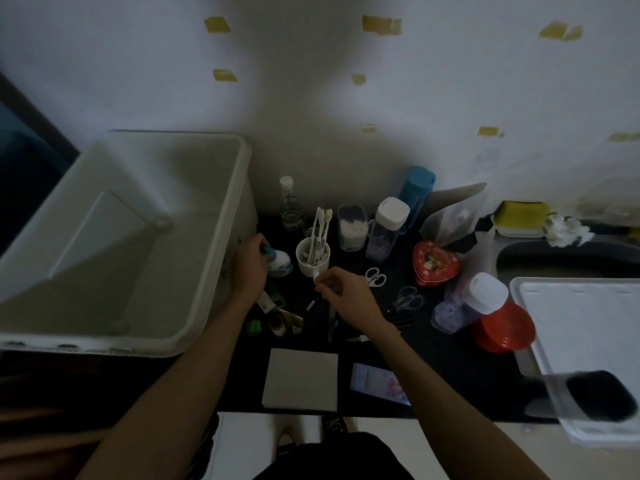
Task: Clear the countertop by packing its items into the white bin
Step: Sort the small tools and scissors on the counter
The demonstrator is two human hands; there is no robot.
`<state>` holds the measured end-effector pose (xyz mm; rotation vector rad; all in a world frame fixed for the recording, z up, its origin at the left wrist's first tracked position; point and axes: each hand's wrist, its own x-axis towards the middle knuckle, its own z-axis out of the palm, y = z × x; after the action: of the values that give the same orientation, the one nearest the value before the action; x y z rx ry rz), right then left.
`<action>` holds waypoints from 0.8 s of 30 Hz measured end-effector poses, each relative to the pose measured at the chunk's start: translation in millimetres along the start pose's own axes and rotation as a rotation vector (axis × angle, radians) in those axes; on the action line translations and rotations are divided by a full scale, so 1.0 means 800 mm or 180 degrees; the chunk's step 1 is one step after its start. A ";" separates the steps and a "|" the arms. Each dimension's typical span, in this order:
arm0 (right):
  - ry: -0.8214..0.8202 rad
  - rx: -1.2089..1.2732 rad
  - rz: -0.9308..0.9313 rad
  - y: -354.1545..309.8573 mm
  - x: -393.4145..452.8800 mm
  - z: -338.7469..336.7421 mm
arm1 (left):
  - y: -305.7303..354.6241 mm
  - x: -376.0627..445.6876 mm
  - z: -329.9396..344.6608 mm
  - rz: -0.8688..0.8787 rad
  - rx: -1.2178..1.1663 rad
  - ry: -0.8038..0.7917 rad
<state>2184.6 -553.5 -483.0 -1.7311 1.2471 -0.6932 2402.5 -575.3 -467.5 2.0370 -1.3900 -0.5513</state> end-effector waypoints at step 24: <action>0.0627 -0.0479 -0.0296 -0.017 -0.023 -0.029 | -0.004 -0.100 -0.050 0.0254 0.1005 -0.1393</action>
<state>2165.2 -541.9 -458.9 -1.8894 1.3894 -0.8606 2401.0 -490.1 -440.5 2.1755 -1.9088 -0.8218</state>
